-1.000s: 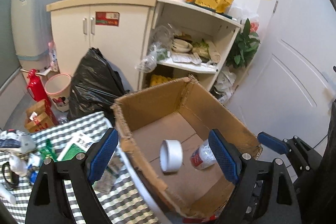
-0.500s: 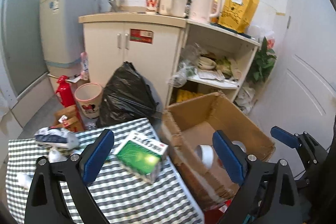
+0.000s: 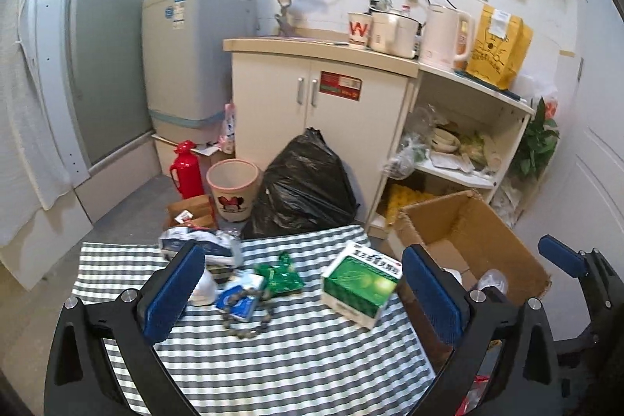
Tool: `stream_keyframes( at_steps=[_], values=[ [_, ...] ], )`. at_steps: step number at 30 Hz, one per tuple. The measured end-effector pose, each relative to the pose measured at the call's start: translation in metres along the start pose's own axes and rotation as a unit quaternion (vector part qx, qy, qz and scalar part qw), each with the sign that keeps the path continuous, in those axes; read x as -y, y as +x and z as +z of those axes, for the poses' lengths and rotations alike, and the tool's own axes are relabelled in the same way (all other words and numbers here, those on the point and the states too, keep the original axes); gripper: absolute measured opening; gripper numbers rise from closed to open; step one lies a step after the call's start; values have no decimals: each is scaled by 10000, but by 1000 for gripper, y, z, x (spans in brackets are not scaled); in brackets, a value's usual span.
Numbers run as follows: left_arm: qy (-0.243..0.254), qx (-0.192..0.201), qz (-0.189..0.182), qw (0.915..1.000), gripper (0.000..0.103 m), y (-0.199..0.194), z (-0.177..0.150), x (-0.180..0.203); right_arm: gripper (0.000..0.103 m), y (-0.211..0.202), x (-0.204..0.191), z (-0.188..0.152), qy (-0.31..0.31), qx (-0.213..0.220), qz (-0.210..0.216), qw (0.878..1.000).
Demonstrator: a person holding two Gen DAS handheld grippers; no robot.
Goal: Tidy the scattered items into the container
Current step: 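Move both grippers back over the table toward the remaining items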
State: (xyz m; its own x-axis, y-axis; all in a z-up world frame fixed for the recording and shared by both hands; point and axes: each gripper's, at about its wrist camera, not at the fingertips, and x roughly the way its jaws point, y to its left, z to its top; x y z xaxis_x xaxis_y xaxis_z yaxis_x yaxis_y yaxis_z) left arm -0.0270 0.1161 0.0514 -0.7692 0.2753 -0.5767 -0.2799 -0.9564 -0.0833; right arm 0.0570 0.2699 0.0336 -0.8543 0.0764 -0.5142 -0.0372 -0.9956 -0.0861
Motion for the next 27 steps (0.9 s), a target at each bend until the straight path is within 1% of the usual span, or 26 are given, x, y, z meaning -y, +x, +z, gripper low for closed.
stream_keyframes(
  at_steps=[3, 7, 13, 22, 27],
  values=[
    [-22, 95, 120, 9999, 103, -7, 0, -12, 103, -2, -10, 2, -42, 56, 60, 10000],
    [-70, 188, 255, 9995, 103, -14, 0, -25, 103, -5, -19, 5, -18, 201, 224, 9995],
    [-108, 323, 529, 9980, 103, -24, -2, -44, 103, -1, -28, 8, 114, 245, 441, 9987],
    [-237, 280, 923, 9951, 103, -25, -6, -82, 103, 18, -48, 7, 63, 136, 814, 9966],
    [-362, 167, 1182, 9922, 103, -20, -12, -108, 103, 30, -63, 7, -42, 93, 985, 9951]
  ],
)
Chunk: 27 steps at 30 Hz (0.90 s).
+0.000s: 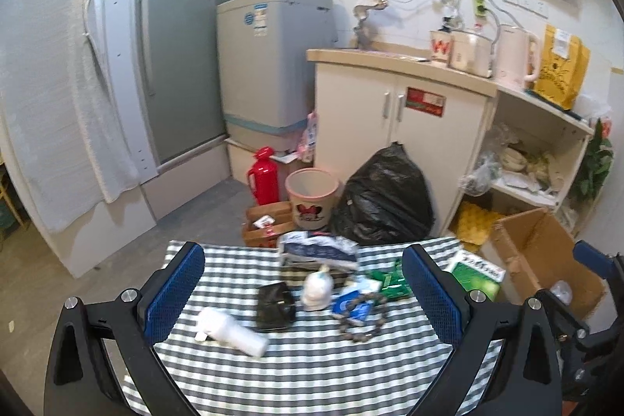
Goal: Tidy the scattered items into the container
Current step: 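Move both grippers back over the table toward the remaining items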
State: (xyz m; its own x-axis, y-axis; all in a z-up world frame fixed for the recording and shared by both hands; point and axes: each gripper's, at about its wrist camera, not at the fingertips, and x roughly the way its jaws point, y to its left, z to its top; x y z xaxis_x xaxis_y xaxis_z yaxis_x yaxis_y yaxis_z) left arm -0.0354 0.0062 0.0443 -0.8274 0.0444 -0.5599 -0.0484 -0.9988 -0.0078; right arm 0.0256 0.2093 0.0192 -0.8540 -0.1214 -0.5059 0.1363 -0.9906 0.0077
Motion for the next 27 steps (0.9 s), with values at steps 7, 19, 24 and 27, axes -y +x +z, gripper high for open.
stream_keyframes(
  at_steps=[7, 19, 24, 27],
  values=[
    [-253, -121, 209, 9994, 103, 14, -4, -30, 103, 24, -17, 0, 66, -177, 364, 9992],
    [-374, -563, 519, 9964, 103, 46, -23, -66, 103, 62, -33, -15, -115, -639, 527, 9965],
    [-451, -813, 573, 9940, 103, 62, -35, -76, 103, 72, -26, -20, -80, -779, 506, 9956],
    [-521, -957, 668, 9918, 103, 73, -43, -81, 103, 76, -23, -23, -66, -856, 511, 9950]
  ],
)
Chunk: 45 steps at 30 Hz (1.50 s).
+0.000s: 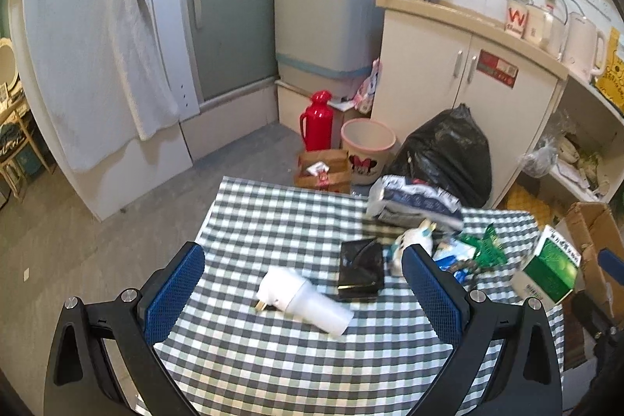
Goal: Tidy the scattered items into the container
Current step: 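Move both grippers back over the table toward the remaining items, then grasp the white plastic bottle with the left gripper while the right gripper grasps the green medicine box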
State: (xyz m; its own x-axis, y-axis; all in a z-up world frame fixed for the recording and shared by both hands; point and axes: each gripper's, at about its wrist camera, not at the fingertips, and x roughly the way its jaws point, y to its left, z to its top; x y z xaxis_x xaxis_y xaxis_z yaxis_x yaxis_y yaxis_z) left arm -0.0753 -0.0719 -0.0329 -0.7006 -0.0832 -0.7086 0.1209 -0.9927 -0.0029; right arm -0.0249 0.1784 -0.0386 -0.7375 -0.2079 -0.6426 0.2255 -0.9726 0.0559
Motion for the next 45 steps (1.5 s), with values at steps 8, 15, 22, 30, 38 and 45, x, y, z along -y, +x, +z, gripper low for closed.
stream_keyframes(
  at_steps=[8, 15, 22, 30, 38, 45],
  values=[
    [-270, -342, 120, 9990, 103, 33, -9, -15, 103, 13, 9, -4, -22, -177, -86, 9998],
    [-434, -701, 171, 9964, 103, 67, -20, -22, 103, 29, 19, -8, 3, -366, -187, 9992],
    [-607, -1013, 73, 9930, 103, 98, -33, -22, 103, 42, 27, -10, 11, -510, -340, 9981],
    [-827, -1104, 37, 9904, 103, 122, -39, -23, 103, 56, 32, -17, 41, -637, -479, 9968],
    [-882, -1094, 85, 9900, 98, 139, -42, -20, 103, 62, 51, -20, 218, -701, -725, 9947],
    [-833, -1036, 265, 9908, 73, 151, -49, -14, 103, 67, 62, -25, 336, -668, -1086, 9913]
  ],
)
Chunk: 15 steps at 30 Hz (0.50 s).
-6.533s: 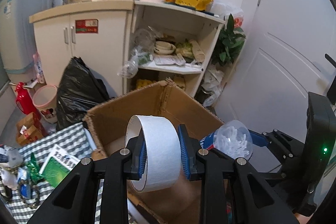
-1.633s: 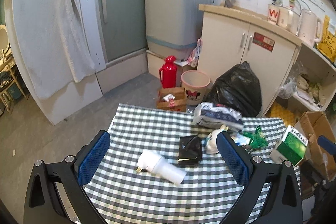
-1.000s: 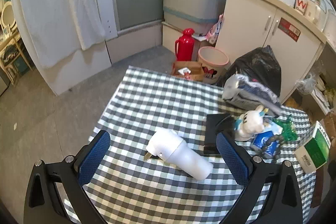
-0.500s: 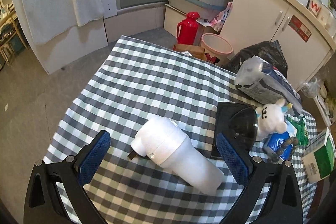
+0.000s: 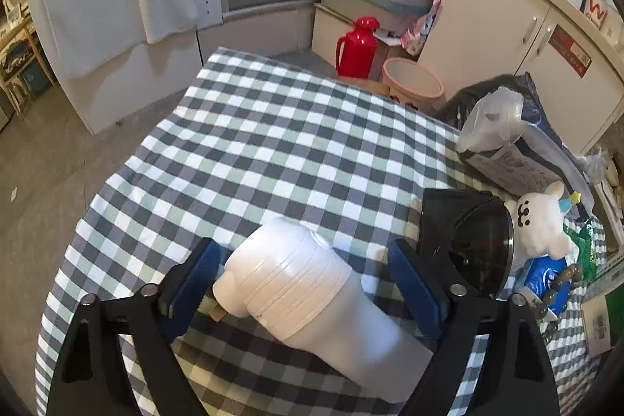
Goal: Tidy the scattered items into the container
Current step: 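Grasp the white plastic bottle with the left gripper while the right gripper grasps the green medicine box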
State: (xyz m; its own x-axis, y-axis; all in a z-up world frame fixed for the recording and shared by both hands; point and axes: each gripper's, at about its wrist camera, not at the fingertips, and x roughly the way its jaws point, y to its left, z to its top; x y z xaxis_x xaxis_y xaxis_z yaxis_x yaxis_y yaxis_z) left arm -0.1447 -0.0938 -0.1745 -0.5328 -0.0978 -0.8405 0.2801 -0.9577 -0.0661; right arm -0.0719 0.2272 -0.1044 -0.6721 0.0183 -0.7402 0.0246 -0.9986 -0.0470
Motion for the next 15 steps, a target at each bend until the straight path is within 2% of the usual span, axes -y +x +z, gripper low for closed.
stream_keyframes(
  at_steps=[4, 15],
  values=[
    [184, 71, 115, 9997, 62, 2, -1, 5, 103, 1, 2, -3, -135, 20, -214, 9997],
    [277, 112, 51, 9995, 61, -2, -3, 5, 103, 16, 34, 0, -122, -36, -568, 9983]
  ],
)
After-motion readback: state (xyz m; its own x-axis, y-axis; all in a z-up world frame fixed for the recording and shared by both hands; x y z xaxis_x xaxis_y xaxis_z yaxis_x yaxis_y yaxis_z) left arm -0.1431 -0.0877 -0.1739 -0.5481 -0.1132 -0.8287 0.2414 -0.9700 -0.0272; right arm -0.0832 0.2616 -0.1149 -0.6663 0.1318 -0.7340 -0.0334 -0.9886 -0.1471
